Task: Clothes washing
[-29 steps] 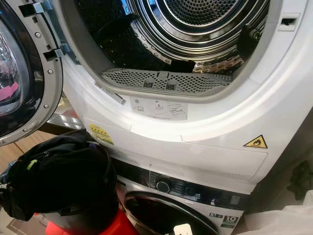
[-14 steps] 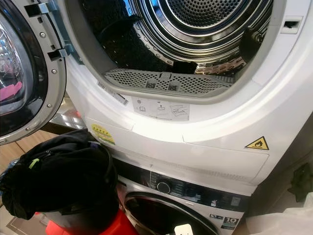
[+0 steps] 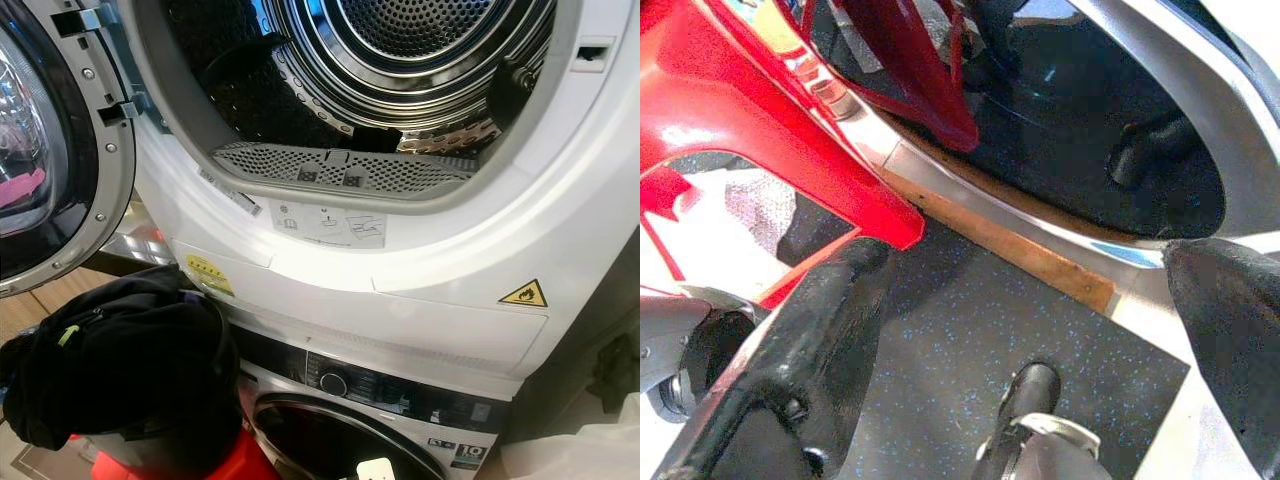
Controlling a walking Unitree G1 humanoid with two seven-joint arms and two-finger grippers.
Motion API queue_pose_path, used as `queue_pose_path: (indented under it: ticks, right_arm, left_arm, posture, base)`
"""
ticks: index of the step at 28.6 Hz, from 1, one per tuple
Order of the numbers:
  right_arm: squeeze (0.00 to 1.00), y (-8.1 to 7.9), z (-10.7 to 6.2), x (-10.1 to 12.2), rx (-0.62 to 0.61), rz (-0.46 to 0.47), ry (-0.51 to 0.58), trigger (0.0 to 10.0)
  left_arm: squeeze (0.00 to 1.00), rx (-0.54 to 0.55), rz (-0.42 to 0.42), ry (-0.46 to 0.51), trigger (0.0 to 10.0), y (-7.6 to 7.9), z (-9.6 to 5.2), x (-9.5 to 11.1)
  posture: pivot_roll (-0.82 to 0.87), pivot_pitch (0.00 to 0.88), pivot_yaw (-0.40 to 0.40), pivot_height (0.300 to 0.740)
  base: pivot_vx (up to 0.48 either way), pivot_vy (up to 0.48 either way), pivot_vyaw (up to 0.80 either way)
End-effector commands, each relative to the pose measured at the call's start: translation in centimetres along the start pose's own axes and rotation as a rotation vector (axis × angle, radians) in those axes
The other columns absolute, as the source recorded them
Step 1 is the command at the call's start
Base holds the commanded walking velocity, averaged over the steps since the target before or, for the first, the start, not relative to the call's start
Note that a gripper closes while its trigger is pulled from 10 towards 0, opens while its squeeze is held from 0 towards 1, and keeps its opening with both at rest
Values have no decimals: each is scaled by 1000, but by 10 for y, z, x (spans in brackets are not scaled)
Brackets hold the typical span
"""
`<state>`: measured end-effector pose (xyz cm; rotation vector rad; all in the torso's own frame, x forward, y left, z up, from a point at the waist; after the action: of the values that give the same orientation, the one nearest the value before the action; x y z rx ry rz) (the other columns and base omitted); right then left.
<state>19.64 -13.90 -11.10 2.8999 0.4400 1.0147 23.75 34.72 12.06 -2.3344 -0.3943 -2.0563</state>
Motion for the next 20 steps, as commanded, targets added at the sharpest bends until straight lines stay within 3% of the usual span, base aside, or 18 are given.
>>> queue_pose_path:
  ticks: [1, 11, 20]
  right_arm:
    - [0, -5, 0, -1, 9, 6, -6, 10000]
    - [0, -6, 0, -1, 7, 14, -8, 10000]
    - [0, -5, 0, -2, 1, 18, -6, 10000]
  left_arm:
    - [1000, 7, 20, -39, 10000, -4, 1, -4]
    - [1000, -1, -6, -73, 10000, -7, 8, -11]
    - [1000, 31, 23, -159, 10000, -5, 18, -30]
  posture:
    - [95, 0, 134, 740]
    - [81, 0, 143, 740]
    - [67, 0, 143, 740]
  base:
    - [0, 0, 0]
    - [0, 0, 0]
    - [0, 0, 0]
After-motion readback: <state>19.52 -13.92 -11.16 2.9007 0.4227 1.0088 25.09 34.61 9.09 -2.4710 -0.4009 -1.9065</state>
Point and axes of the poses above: a point about 5 cm out from each wrist's last joint towards the gripper, its own z axis pointing out of the wrist towards the gripper, its own x axis along the axis of the wrist's last joint, y = z × x, the point moved 3 cm from there along z, pointing out of the wrist towards the gripper, and after that the axes turned 4 degrees about -z, right-handed, at the moved point
